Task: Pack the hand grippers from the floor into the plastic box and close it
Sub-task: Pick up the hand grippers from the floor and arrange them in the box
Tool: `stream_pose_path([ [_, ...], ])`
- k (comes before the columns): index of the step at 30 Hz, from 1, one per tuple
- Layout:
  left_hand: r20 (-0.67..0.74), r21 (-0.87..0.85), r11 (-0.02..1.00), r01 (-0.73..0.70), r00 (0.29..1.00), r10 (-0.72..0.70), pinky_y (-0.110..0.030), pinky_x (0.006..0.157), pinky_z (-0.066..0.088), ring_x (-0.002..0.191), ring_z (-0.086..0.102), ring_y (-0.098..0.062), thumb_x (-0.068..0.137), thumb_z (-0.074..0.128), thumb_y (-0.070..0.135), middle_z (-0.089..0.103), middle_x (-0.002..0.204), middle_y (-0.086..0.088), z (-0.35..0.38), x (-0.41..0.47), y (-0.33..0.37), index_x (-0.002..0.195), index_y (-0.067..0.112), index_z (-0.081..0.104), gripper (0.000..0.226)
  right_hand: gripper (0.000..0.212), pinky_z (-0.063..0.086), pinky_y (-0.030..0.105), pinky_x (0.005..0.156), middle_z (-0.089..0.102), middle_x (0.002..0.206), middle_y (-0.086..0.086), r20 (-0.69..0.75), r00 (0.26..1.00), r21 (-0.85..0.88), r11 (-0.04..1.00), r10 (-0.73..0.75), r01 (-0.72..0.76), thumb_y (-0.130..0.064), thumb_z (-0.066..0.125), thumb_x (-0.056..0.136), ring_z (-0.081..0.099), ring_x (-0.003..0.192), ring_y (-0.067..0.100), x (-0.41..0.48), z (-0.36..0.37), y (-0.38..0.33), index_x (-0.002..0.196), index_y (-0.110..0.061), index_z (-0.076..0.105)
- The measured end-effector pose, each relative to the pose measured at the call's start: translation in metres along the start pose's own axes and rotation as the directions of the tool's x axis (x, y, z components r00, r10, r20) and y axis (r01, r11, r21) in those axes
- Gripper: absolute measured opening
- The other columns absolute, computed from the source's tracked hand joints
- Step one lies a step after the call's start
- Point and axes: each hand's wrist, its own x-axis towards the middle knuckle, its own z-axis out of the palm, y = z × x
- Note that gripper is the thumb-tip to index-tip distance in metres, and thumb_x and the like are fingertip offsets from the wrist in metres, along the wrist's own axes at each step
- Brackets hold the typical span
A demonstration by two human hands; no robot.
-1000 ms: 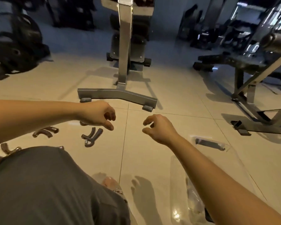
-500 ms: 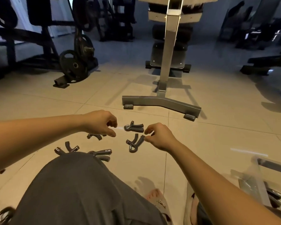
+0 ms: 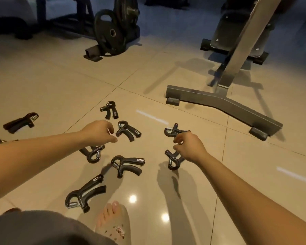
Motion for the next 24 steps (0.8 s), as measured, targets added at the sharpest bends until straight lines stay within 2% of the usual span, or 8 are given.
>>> stream_pose_path([
  [3,0.026,-0.111,0.988,0.106,0.994,-0.104,-0.038,0.079,0.056,0.090,0.063,-0.022,0.081,0.077,0.052,0.067,0.102,-0.003,0.031,0.042,0.002,0.108,0.016,0.063,0.046,0.034,0.051,0.032,0.085,0.070,0.124,0.000,-0.011,0.999,-0.027,0.998,0.051,-0.051,-0.016,0.064,0.086,0.065,0.111,0.024,0.032,0.013,0.019,0.119,-0.019,0.071],
  [8,0.057,-0.237,0.936,0.261,0.965,-0.255,-0.028,0.052,0.037,0.064,0.056,-0.019,0.081,0.074,0.059,0.059,0.069,-0.001,0.080,0.108,0.019,0.081,0.014,0.056,0.049,0.043,0.051,0.036,0.090,0.067,0.129,0.005,-0.029,0.990,-0.058,0.988,0.139,-0.140,-0.019,0.064,0.090,0.062,0.116,0.029,0.072,0.028,0.060,0.132,-0.021,0.064],
  [10,0.059,-0.252,0.920,0.299,0.954,-0.294,-0.028,0.055,0.039,0.073,0.058,-0.021,0.081,0.073,0.061,0.063,0.079,-0.001,0.097,0.133,0.024,0.091,0.013,0.059,0.051,0.046,0.052,0.037,0.089,0.066,0.129,0.007,-0.025,0.990,-0.047,0.989,0.138,-0.140,-0.021,0.068,0.089,0.062,0.115,0.031,0.089,0.034,0.073,0.134,-0.019,0.062],
  [13,0.058,-0.260,0.890,0.375,0.926,-0.373,-0.031,0.071,0.047,0.095,0.064,-0.030,0.079,0.071,0.065,0.068,0.108,-0.011,0.118,0.167,0.026,0.120,0.008,0.060,0.072,0.051,0.051,0.037,0.083,0.062,0.128,0.008,-0.006,0.991,-0.059,0.989,0.133,-0.133,-0.027,0.070,0.087,0.062,0.110,0.032,0.119,0.044,0.085,0.135,-0.016,0.058],
  [16,0.030,-0.315,0.824,0.471,0.873,-0.487,-0.040,0.089,0.049,0.118,0.058,-0.037,0.079,0.072,0.063,0.060,0.129,-0.018,0.134,0.196,0.027,0.146,0.002,0.032,0.099,0.052,0.053,0.040,0.081,0.057,0.123,0.008,0.021,0.989,-0.113,0.983,0.145,-0.142,-0.024,0.069,0.084,0.060,0.106,0.032,0.148,0.055,0.091,0.134,-0.018,0.056],
  [19,-0.055,-0.283,0.800,0.528,0.824,-0.564,-0.050,0.106,0.039,0.131,0.043,-0.038,0.073,0.072,0.071,0.047,0.141,-0.021,0.150,0.217,0.037,0.149,0.004,0.024,0.112,0.042,0.053,0.045,0.084,0.056,0.116,0.008,0.035,0.990,-0.183,0.975,0.133,-0.125,-0.027,0.071,0.083,0.058,0.106,0.034,0.175,0.067,0.097,0.120,-0.015,0.057],
  [21,-0.122,-0.242,0.816,0.525,0.818,-0.562,-0.053,0.108,0.033,0.135,0.038,-0.036,0.070,0.072,0.072,0.043,0.145,-0.018,0.159,0.224,0.044,0.149,0.007,0.025,0.113,0.043,0.050,0.044,0.085,0.056,0.115,0.008,0.049,0.991,-0.251,0.962,0.122,-0.106,-0.033,0.074,0.082,0.056,0.107,0.033,0.190,0.073,0.101,0.115,-0.014,0.056],
  [24,-0.221,-0.212,0.878,0.429,0.854,-0.471,-0.051,0.104,0.034,0.132,0.040,-0.033,0.073,0.078,0.056,0.045,0.142,-0.013,0.168,0.232,0.043,0.143,0.008,0.033,0.096,0.046,0.045,0.042,0.089,0.058,0.117,0.008,0.061,0.994,-0.361,0.931,0.087,-0.059,-0.039,0.074,0.083,0.055,0.111,0.031,0.204,0.080,0.107,0.117,-0.013,0.056],
])
